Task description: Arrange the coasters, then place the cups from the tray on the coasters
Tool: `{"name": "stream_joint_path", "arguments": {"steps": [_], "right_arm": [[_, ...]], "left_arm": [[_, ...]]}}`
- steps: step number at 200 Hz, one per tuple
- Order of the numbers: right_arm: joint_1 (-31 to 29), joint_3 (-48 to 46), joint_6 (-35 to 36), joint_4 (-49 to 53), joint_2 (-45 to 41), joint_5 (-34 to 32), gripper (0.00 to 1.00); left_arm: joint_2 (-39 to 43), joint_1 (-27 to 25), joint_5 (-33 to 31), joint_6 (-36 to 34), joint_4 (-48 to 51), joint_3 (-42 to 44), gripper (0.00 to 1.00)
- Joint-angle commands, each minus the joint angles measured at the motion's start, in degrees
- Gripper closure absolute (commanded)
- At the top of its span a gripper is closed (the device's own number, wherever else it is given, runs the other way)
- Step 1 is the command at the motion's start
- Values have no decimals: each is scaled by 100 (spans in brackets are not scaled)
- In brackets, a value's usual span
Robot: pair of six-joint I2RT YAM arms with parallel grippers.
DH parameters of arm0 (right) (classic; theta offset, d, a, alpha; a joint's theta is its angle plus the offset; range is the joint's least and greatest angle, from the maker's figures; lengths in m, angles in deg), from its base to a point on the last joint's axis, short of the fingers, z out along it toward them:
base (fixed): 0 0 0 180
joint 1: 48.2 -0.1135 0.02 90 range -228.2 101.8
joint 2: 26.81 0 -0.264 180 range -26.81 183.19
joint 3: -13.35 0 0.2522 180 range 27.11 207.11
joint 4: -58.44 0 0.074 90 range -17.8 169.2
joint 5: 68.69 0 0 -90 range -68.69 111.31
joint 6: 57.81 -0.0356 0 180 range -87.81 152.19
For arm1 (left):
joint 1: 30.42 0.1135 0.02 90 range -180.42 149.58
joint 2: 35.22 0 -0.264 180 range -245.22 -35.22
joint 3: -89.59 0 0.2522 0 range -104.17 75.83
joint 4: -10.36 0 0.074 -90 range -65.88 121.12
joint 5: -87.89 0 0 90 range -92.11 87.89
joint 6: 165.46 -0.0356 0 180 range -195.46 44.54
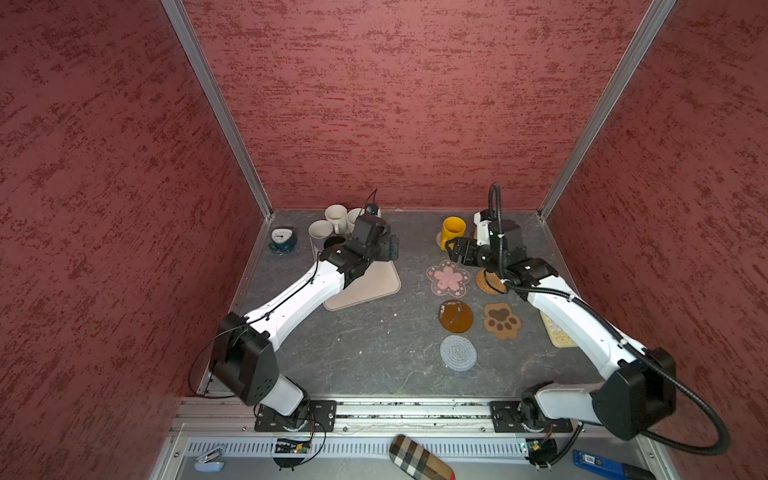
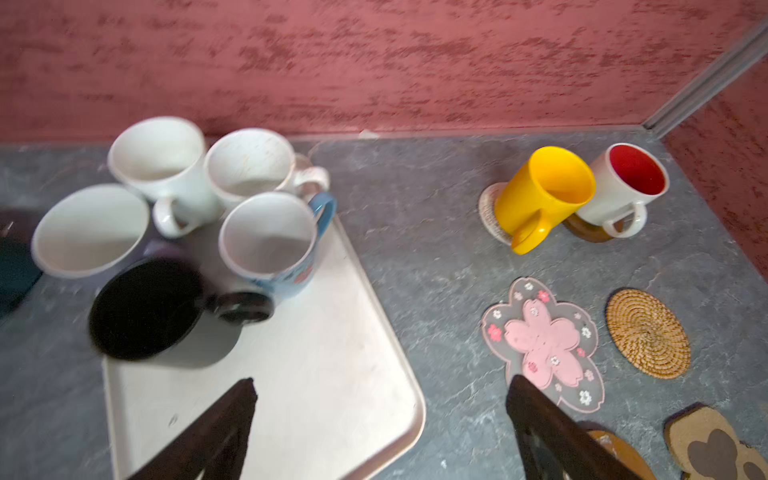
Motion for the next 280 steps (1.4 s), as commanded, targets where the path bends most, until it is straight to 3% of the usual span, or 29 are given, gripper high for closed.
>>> {"name": "stream_joint_path", "arguments": {"steps": [1,61,109,175,280], "right_arm": [[-220,548,292,307,479,-204,5],[-408,2330,613,609,2391,135,12],[-644,4227,644,982,4094,-73,2],[-920,7823,495,1970,6565,-428,1],[-975,7932,4,722,7264,-792,3]], "left_arm": [[575,205,32,684,365,562,5],[1757,426,74,1351,865,1672,1],[2324,462,-211,1673,745,2482,0],[2382,578,-68,1862,187,3363,0],[2454,584,-80,1774,-180,3714,0]]}}
